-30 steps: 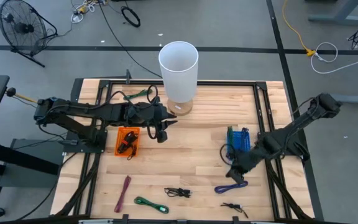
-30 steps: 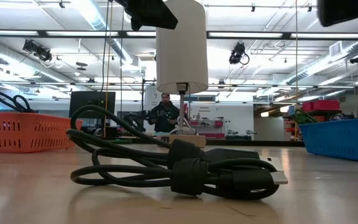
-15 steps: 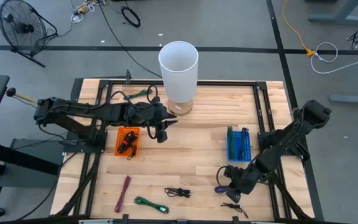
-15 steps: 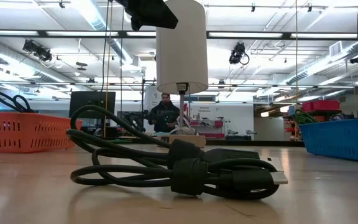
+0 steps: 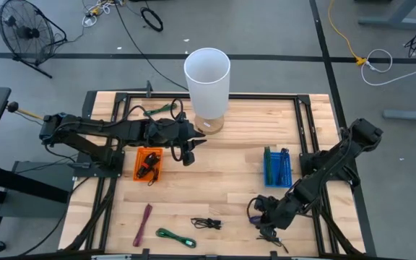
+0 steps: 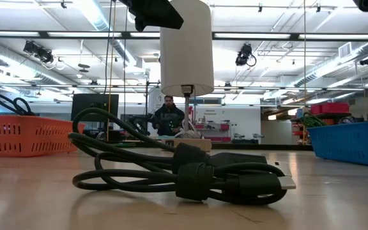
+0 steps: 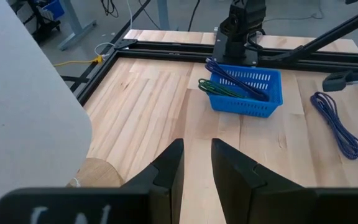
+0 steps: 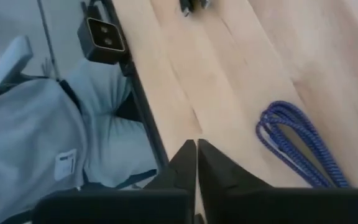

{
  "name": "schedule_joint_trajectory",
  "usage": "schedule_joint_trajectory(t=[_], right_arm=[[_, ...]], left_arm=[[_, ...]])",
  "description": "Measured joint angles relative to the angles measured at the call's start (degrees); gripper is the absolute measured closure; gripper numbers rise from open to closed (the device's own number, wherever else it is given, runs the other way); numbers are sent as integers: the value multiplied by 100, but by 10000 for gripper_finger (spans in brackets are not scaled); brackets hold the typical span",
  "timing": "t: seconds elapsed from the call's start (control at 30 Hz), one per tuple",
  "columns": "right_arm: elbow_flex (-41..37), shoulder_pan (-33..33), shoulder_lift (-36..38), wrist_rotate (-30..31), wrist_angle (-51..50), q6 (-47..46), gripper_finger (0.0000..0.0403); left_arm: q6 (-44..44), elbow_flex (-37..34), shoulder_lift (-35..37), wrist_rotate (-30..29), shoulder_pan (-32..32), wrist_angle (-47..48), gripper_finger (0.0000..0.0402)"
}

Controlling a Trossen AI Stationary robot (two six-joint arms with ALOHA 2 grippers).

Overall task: Pick & Place USB Port
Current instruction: Put the purple charger cable into the blue bin

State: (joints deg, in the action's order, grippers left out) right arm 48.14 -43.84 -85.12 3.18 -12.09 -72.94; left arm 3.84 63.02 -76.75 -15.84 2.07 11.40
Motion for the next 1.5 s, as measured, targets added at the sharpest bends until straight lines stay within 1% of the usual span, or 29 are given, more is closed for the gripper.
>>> schedule_joint_trajectory(t=[0.13,0.43,0.53,0.63,0.8,0.87,0.93,1.1,1.27,1.5], right_arm=[[1,73,0,-35,-19,17,351],[0,88,0,71,-498,53,239],[0,88,0,139,-601,54,212],[0,90,-18,238,-600,144,194],[0,90,-318,213,-604,211,184],[-2,111,-477,-4,-589,159,184],[-4,159,-564,-92,-501,148,185],[-4,182,-786,26,-528,292,186],[-4,221,-1052,-185,-592,345,186],[17,254,-1204,-193,-612,491,186]], left_arm=[[0,0,0,0,0,0,314],[0,0,0,0,0,3,314],[0,0,0,0,0,5,314],[0,0,0,0,0,7,314],[0,0,0,0,-2,8,314],[0,0,0,0,0,9,314],[-1,0,0,0,-1,9,314],[0,0,0,0,0,9,314],[0,0,0,2,0,11,314],[0,0,0,2,0,14,314]])
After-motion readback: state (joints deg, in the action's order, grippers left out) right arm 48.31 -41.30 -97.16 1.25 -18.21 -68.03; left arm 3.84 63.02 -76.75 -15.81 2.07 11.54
